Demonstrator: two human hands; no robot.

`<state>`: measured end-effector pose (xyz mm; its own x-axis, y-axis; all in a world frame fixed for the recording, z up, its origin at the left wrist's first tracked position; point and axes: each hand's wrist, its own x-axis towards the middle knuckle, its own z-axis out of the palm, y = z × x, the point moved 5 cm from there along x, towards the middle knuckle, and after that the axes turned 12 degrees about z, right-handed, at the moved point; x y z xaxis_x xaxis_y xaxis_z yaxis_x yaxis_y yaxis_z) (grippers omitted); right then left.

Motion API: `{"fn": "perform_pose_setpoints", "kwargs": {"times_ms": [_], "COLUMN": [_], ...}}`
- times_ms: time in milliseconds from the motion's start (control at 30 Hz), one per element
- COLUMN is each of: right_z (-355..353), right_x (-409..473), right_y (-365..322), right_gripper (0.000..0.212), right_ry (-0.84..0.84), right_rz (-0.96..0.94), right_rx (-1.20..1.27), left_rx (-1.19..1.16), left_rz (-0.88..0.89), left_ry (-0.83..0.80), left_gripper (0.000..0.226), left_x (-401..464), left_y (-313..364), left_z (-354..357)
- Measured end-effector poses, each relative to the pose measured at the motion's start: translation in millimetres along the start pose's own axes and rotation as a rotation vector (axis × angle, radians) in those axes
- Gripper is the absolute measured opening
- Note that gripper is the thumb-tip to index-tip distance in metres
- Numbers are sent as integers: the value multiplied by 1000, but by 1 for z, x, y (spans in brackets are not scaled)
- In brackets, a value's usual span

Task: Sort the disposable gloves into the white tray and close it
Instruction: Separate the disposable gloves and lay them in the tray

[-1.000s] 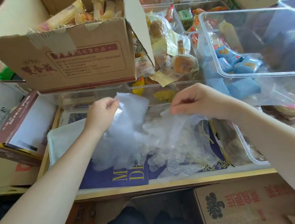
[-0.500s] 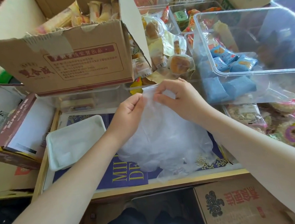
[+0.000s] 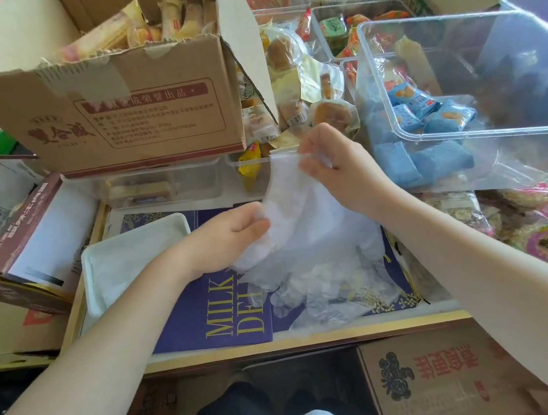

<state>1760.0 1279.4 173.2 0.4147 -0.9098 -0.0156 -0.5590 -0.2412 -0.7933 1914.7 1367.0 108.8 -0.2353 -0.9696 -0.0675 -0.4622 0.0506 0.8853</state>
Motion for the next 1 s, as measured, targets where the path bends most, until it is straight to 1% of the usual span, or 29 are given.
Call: {"fn": "perform_pose_setpoints", "kwargs": {"times_ms": [67, 100, 133, 167, 267, 367, 467, 500, 567, 600, 633, 700, 733, 767, 800, 833, 900, 1000], "right_z": [-2, -2, -1, 1, 9, 17, 21, 21, 18, 14, 12, 16, 22, 29, 38, 47, 65, 87], "right_x": [3, 5, 6, 6, 4, 2, 1, 2, 7, 9, 10, 6, 2, -1, -4, -7, -11, -11], "right_y": [2, 3, 5, 6, 5, 0, -1, 1, 13, 23, 35, 59, 69, 76, 80, 79, 80, 86], "right_gripper": [33, 39, 41, 39, 34, 34, 35, 33, 28, 35, 45, 53, 54, 58, 65, 75, 88, 102], "right_ry": [-55, -77, -87, -90, -76, -39, -63, -81, -142, -196, -275, -465, -554, -626, -688, -738, -781, -714], "right_rz": [13, 16, 11, 3, -13, -8, 17, 23, 50, 95, 167, 310, 337, 351, 366, 375, 407, 587], "right_rx": [-21, -39, -66, -99, -129, -135, -113, -146, -246, -221, -103, 376, 603, 782, 906, 968, 952, 731], "left_rx": [-38, -45, -42, -19, 89, 165, 194, 200, 208, 195, 155, 12, -61, -128, -185, -226, -273, -282], "left_rz": [-19, -34, -47, -56, -56, 20, 61, 83, 126, 138, 137, 113, 97, 77, 57, 40, 16, -33], "left_ry": [-25, -20, -9, 7, 75, 246, 403, 420, 403, 390, 379, 384, 400, 422, 444, 456, 446, 435], "left_gripper": [43, 41, 35, 29, 19, 21, 21, 21, 22, 23, 25, 29, 33, 36, 39, 42, 44, 31], "left_x": [-3, -4, -4, -2, 6, 16, 18, 17, 13, 11, 9, 5, 4, 2, 1, 0, 1, 1], "left_y": [-1, -3, -4, -5, 3, 20, 23, 21, 19, 17, 13, 1, -5, -10, -15, -20, -27, -41], "left_z": [-3, -5, -7, -8, -8, -5, -4, -4, -5, -6, -8, -12, -15, -17, -19, -20, -20, -21]}}
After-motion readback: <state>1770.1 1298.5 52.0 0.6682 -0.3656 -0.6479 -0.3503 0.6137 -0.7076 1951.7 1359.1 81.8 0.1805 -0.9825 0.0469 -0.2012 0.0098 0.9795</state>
